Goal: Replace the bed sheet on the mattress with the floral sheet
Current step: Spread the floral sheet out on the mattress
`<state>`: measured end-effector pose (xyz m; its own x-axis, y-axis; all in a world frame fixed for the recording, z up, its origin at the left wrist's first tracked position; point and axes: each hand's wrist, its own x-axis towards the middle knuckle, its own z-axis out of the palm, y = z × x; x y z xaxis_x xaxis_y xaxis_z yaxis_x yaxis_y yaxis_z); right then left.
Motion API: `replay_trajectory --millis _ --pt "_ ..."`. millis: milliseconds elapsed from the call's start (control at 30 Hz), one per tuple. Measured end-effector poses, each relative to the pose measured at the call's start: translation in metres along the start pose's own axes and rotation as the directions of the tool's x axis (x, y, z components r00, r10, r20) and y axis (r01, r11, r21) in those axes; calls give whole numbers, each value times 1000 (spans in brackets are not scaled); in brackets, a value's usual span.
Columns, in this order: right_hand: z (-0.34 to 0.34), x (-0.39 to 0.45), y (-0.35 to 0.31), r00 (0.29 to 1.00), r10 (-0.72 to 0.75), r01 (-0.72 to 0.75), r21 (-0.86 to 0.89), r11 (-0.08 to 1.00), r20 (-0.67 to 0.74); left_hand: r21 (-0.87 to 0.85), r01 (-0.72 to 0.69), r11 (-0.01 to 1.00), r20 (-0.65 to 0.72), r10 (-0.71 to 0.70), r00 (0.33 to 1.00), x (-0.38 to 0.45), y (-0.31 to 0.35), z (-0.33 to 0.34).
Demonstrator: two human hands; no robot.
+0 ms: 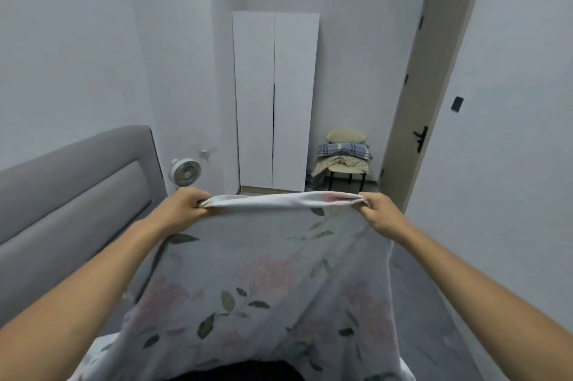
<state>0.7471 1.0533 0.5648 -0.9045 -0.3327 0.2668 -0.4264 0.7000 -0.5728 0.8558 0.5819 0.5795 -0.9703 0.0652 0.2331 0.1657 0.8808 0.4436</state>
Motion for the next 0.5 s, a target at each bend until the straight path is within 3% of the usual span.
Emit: replay_trajectory --millis 100,200,300,400,467,500 --pt "-57 27 -27 983 -72 58 -84 995 -167 57 -28 998 70 24 997 30 39 -48" --pt "-117 50 -54 949 -70 14 -182 983 -308 200 26 980 160 -58 985 53 94 -96" --pt "-174 65 -82 880 -98 4 -200 980 -464 227 30 973 -48 -20 999 74 126 -135" --pt "-222 67 -107 763 -90 -15 -158 987 -640 -11 -13 1000 -354 8 935 88 141 -152" --pt "-245 70 -118 745 -52 -14 -93 996 -665 -30 -17 999 -420 3 907 97 150 -153" --pt "-253 72 -121 768 -49 -3 -80 997 -638 -27 -11 1000 -411 -1 912 100 154 -154"
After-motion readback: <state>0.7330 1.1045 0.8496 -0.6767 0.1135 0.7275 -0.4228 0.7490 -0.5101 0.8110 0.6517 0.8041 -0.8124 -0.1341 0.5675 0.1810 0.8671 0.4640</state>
